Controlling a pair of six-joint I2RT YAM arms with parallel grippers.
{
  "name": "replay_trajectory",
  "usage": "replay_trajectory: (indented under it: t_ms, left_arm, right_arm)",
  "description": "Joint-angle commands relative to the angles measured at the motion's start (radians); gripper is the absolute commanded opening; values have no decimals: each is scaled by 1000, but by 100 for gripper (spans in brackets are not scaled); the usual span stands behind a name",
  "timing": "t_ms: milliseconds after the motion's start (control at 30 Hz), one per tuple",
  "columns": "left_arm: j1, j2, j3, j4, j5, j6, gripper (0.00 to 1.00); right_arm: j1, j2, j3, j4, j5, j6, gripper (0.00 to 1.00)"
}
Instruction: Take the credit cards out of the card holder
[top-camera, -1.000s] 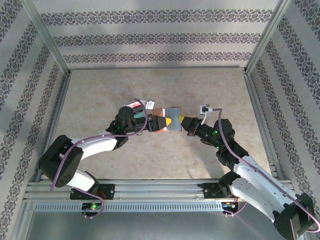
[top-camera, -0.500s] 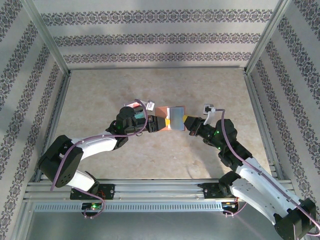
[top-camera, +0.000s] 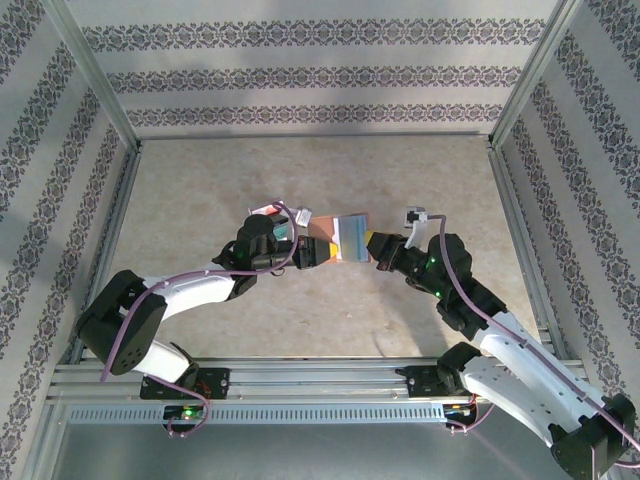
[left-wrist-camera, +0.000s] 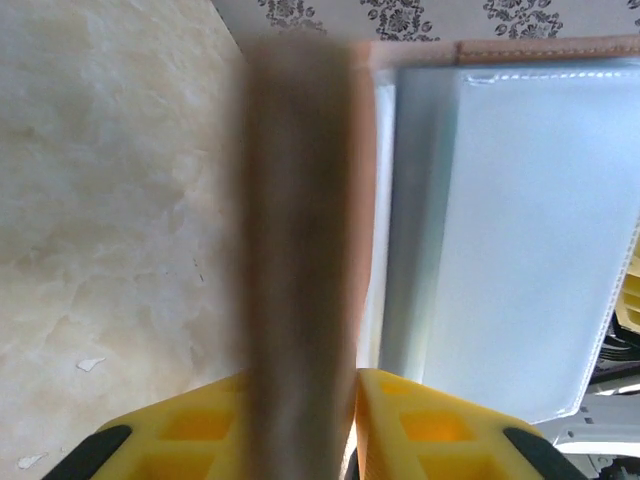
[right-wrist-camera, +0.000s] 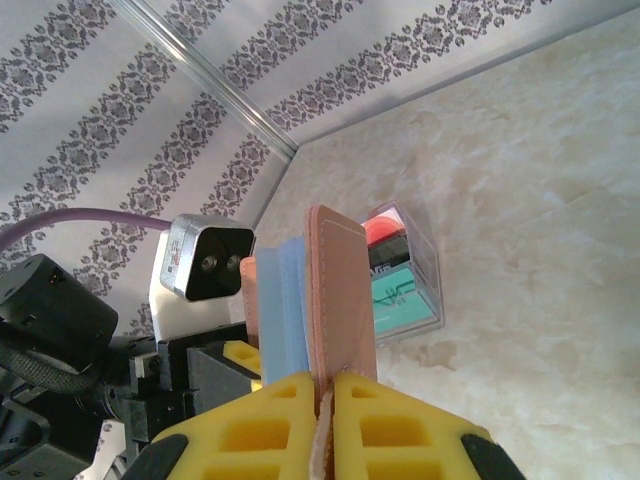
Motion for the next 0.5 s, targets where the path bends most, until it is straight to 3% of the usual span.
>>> replay_trajectory:
  t_ms: [0,467]
  left_arm:
    - [-24,23,36,-6,1,30,27]
    - [-32,31,34,21,5,21,25]
  right_arm:
    - [25,19,57,22,18,-8,0]
    - [45,46,76,40,10,-13,0]
